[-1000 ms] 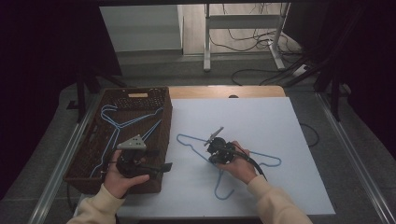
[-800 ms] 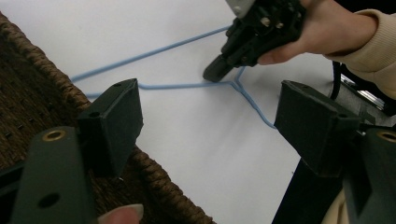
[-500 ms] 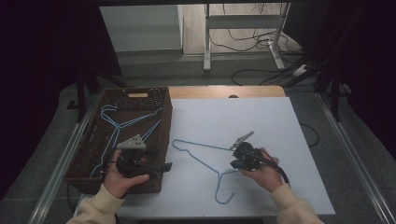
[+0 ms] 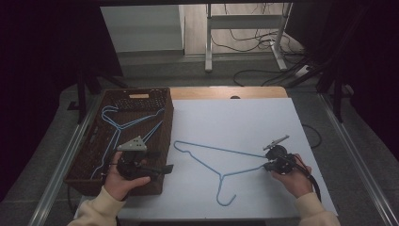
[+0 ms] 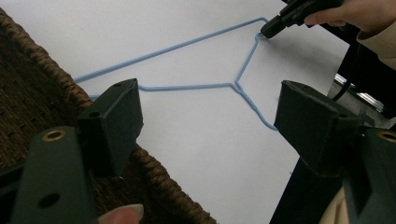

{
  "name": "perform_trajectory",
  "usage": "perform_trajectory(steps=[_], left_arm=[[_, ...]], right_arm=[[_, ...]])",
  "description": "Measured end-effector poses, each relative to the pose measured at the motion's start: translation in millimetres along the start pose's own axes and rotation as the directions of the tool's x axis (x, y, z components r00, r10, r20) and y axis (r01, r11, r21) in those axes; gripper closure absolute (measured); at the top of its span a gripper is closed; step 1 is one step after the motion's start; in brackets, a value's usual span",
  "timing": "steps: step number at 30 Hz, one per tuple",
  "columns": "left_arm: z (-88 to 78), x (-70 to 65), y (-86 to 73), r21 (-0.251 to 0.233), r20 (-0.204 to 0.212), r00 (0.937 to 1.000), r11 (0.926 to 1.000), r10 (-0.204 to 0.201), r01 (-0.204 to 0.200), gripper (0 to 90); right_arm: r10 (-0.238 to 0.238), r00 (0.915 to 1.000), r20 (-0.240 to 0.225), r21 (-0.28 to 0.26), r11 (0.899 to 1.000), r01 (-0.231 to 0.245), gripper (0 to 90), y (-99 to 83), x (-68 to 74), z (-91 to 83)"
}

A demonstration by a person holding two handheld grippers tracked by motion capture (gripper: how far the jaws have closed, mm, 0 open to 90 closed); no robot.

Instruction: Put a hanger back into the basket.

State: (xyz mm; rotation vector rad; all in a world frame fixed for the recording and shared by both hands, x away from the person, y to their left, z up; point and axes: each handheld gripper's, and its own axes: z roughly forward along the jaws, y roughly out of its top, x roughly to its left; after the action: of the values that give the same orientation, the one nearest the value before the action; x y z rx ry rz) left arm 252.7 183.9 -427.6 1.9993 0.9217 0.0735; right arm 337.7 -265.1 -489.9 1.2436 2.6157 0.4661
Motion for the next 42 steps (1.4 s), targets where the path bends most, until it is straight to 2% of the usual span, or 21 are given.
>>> perform_trajectory(steps=[4, 5, 7, 9, 12, 13, 20, 25, 29, 33, 36, 40, 42], left_arm=[[-1.0, 0.2, -0.3, -0.002, -0.001, 1.0000, 1.0000, -0.001, 0.001, 23.2], [-1.0, -0.3, -0.3, -0.002, -0.001, 1.0000, 1.0000, 0.000, 0.000, 23.2], [-0.4, -0.4, -0.2, -0.001, -0.002, 1.0000, 1.0000, 0.001, -0.001, 23.2], [0.3, -0.6, -0.1, 0.002, -0.002, 1.0000, 1.0000, 0.002, -0.002, 23.1], [0.6, -0.8, -0.1, 0.004, -0.002, 1.0000, 1.0000, 0.004, -0.004, 23.1], [0.4, -0.6, -0.3, 0.004, -0.003, 1.0000, 1.0000, 0.002, -0.002, 23.1], [1.1, 0.6, -1.0, 0.006, -0.009, 1.0000, 1.0000, -0.002, 0.002, 23.1], [0.8, 1.4, -1.5, 0.007, -0.010, 0.9999, 1.0000, -0.005, 0.005, 23.1], [0.8, 2.0, -1.6, 0.007, -0.011, 0.9999, 1.0000, -0.007, 0.007, 23.1], [2.5, 2.0, -1.3, 0.008, -0.007, 1.0000, 1.0000, -0.004, 0.004, 23.1], [4.0, 1.0, -0.3, 0.011, -0.004, 1.0000, 0.9999, 0.002, -0.002, 23.1], [4.2, 0.5, 1.0, 0.013, -0.003, 1.0000, 0.9999, 0.009, -0.009, 23.1], [4.1, 0.6, 1.0, 0.012, -0.003, 1.0000, 0.9999, 0.009, -0.009, 23.1]], right_arm=[[0.000, 0.9999, 0.010, -0.002, 1.000, 0.000, 89.8, 4.1, -2.3, 5.4], [0.005, 0.9994, 0.035, -0.007, 1.000, -0.005, 89.9, 6.0, -4.3, 6.6], [0.013, 0.9987, 0.048, -0.013, 1.000, -0.013, 89.8, 8.6, -8.3, 8.2], [0.022, 0.9964, 0.082, -0.022, 1.000, -0.020, 89.8, 13.4, -14.4, 10.9], [0.037, 0.9955, 0.088, -0.032, 0.999, -0.035, 89.8, 20.1, -22.7, 14.5], [0.050, 0.9951, 0.086, -0.043, 0.998, -0.046, 89.8, 28.0, -29.2, 18.1], [0.087, 0.9913, 0.098, -0.077, 0.994, -0.080, 89.8, 54.3, -48.6, 31.7], [0.090, 0.9899, 0.110, -0.092, 0.993, -0.080, 89.8, 60.4, -51.5, 34.3], [0.048, 0.9977, 0.049, -0.123, 0.992, -0.041, 89.8, 60.1, -32.2, 22.6], [-0.033, 0.9989, -0.035, -0.150, 0.988, 0.027, 89.8, 58.7, 1.9, 10.5], [-0.070, 0.9919, -0.106, -0.158, 0.986, 0.053, 89.8, 62.6, 23.9, 11.8], [-0.144, 0.9762, -0.162, -0.151, 0.981, 0.119, 89.8, 83.5, 58.7, 27.0], [-0.158, 0.9719, -0.175, -0.152, 0.980, 0.132, 89.8, 91.8, 67.8, 32.6]])
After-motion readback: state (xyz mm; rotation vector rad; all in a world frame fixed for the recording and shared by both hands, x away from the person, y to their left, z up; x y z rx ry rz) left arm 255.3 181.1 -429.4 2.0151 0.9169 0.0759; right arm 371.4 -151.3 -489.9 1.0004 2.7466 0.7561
